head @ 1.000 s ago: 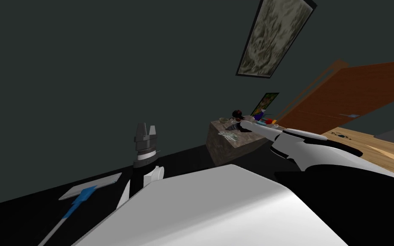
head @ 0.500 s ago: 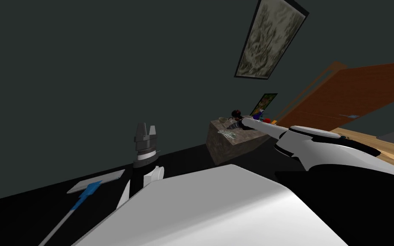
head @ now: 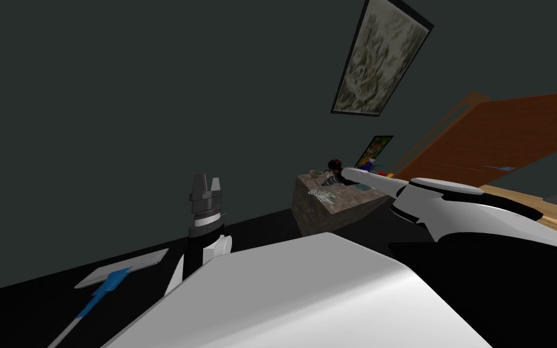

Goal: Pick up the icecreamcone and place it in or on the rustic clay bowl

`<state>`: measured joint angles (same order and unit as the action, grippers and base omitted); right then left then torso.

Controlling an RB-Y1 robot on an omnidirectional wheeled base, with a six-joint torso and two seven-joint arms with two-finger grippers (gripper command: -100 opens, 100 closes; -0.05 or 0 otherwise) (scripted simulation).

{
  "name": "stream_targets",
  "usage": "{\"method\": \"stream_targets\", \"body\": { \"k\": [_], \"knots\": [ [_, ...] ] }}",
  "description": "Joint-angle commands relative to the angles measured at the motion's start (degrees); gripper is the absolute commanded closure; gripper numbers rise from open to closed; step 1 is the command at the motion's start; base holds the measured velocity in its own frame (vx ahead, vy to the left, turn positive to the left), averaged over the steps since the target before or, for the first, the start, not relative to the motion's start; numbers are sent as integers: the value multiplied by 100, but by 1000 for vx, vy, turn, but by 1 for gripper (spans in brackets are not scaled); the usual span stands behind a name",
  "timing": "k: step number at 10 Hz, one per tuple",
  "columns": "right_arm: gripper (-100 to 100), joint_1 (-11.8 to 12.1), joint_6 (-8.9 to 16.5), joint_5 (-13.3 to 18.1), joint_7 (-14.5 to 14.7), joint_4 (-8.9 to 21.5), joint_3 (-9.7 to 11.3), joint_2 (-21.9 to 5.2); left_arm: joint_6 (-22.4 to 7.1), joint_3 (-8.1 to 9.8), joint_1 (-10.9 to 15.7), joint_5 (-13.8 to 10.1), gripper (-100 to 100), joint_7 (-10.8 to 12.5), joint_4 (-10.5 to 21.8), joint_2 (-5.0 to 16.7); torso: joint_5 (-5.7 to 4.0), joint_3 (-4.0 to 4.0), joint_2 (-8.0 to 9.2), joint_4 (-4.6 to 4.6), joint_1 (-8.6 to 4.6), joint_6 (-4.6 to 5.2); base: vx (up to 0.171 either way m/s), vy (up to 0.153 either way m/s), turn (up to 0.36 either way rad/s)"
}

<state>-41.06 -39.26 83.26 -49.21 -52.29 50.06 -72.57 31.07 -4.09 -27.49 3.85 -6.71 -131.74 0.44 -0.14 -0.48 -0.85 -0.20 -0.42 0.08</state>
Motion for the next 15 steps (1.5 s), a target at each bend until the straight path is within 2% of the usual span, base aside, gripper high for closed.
{"method": "stream_targets", "body": {
  "k": [1, 4, 7, 8, 9, 10, 11, 12, 14, 15],
  "knots": [
    [-100, 32, -39, 61, -23, -81, 167, 0, 0, 0, 0, 0, 0, 0, 0, 0, 0, 0, 0, 0, 0, 0, 246, -41, -7],
    [-100, 182, -55, 156, -11, -228, 582, 20, 0, 0, 0, 0, 0, 0, 0, 0, 0, -8, -12, -4, -2, -1, 247, -53, -7],
    [-100, 296, -45, 204, 5, -308, 846, 46, 0, 0, 0, 0, 0, 0, 0, 0, 0, 1, 5, -1, 1, -1, 198, -40, -6],
    [-100, 249, -78, 158, 79, -199, 758, 74, 0, 0, 1, 0, 0, 0, 0, 0, 1, 6, 13, 1, 8, -1, 75, -5, 0],
    [0, 255, -71, 160, 84, -196, 771, 82, 0, 0, 2, 0, 0, 0, 0, -1, 4, 23, 43, 8, 15, -1, 15, -2, 3],
    [-100, 249, 104, -88, 164, -308, 1014, -53, 0, -1, 2, 0, 0, 0, 0, -1, 5, 38, 68, 14, 18, 1, 30, 7, 42],
    [-100, 244, 279, -257, 244, -420, 1189, -187, 0, -1, 2, 0, 0, 0, 0, -1, 6, 41, 73, 16, 22, 0, 46, 19, 62],
    [-100, 244, 279, -336, 244, -420, 1259, -187, 0, -1, 2, 0, 0, 0, 0, -1, 8, 41, 71, 16, 27, 0, 38, 13, 19],
    [-100, 236, 630, -717, 403, -643, 1648, -456, 0, -1, 2, 0, 0, 0, 0, -1, 7, 42, 74, 17, 26, 1, 39, 18, 46],
    [-100, 236, 630, -833, 403, -643, 1748, -456, 0, -1, 2, 0, 0, 0, 0, -1, 8, 42, 74, 17, 29, 1, 31, 17, 22]
  ]
}}
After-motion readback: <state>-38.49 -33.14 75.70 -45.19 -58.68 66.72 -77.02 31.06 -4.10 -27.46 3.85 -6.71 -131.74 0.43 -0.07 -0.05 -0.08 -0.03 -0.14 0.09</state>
